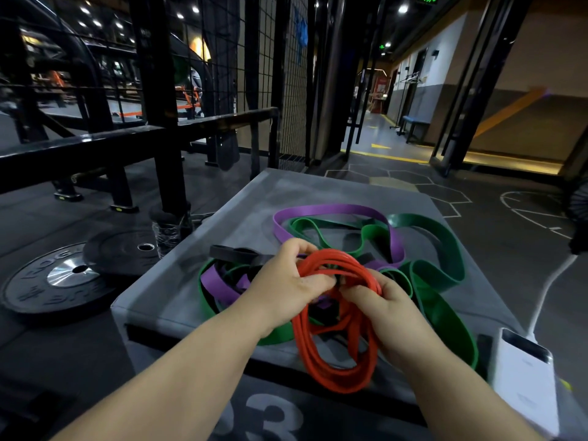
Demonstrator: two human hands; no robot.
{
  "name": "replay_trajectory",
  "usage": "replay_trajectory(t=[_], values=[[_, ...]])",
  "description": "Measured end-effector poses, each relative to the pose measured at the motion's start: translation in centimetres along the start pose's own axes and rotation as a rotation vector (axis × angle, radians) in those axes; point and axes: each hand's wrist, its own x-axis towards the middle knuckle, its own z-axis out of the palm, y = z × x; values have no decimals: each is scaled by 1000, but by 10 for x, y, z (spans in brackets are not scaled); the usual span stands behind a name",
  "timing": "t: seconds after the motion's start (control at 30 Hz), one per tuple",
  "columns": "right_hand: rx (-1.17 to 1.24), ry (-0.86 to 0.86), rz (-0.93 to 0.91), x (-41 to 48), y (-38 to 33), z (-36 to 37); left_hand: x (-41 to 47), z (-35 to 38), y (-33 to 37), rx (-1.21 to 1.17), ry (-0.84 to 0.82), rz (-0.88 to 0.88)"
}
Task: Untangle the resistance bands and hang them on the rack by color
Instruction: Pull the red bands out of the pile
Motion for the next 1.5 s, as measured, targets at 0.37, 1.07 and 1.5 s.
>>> replay_trajectory(t=[0.37, 1.07, 1.5], values=[[61, 44, 86, -2, -12, -7, -1, 6, -16, -337, -391, -267], [121, -57, 212, 0, -13, -11, -3, 27, -17, -627, -80, -239], [263, 11, 136, 3, -12, -10, 3, 24, -16, -875, -111, -231]])
